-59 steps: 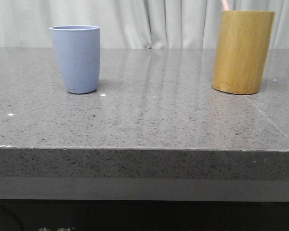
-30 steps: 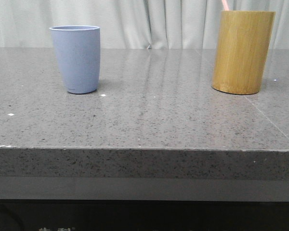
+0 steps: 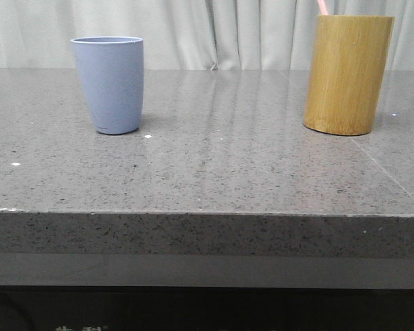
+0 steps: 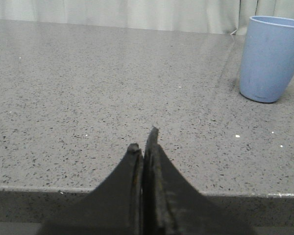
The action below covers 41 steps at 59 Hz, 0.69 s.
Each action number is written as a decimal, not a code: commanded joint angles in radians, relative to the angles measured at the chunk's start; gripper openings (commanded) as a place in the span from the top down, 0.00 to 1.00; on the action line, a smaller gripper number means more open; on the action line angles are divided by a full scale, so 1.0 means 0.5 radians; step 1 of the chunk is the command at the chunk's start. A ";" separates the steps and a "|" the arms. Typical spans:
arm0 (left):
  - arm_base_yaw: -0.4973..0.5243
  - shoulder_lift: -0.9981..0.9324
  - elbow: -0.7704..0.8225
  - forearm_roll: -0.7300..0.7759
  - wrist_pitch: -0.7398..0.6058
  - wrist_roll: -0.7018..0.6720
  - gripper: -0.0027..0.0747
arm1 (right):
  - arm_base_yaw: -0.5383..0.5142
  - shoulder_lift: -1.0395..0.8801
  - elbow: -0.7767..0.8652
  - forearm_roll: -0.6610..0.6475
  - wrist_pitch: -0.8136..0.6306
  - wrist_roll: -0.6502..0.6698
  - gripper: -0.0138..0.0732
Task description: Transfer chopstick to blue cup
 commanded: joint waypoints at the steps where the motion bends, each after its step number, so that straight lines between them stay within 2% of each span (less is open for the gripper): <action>1: 0.006 -0.048 0.014 -0.021 -0.168 -0.002 0.99 | -0.012 -0.037 -0.009 -0.015 -0.158 -0.016 0.92; 7: 0.006 -0.048 0.014 -0.021 -0.191 -0.002 0.99 | -0.012 -0.037 -0.009 0.020 -0.206 -0.014 0.92; 12: 0.006 -0.048 0.004 -0.021 -0.350 -0.002 0.99 | -0.012 -0.037 -0.042 0.127 -0.357 -0.012 0.92; 19: 0.006 -0.048 -0.100 -0.007 -0.393 -0.002 0.99 | -0.012 -0.025 -0.225 0.164 -0.308 -0.012 0.92; 30: 0.006 0.030 -0.487 0.009 -0.232 -0.002 0.99 | -0.012 0.138 -0.660 0.161 -0.003 -0.012 0.91; 41: 0.006 0.462 -0.886 0.076 0.057 -0.002 0.99 | -0.012 0.581 -1.045 0.161 0.176 -0.012 0.91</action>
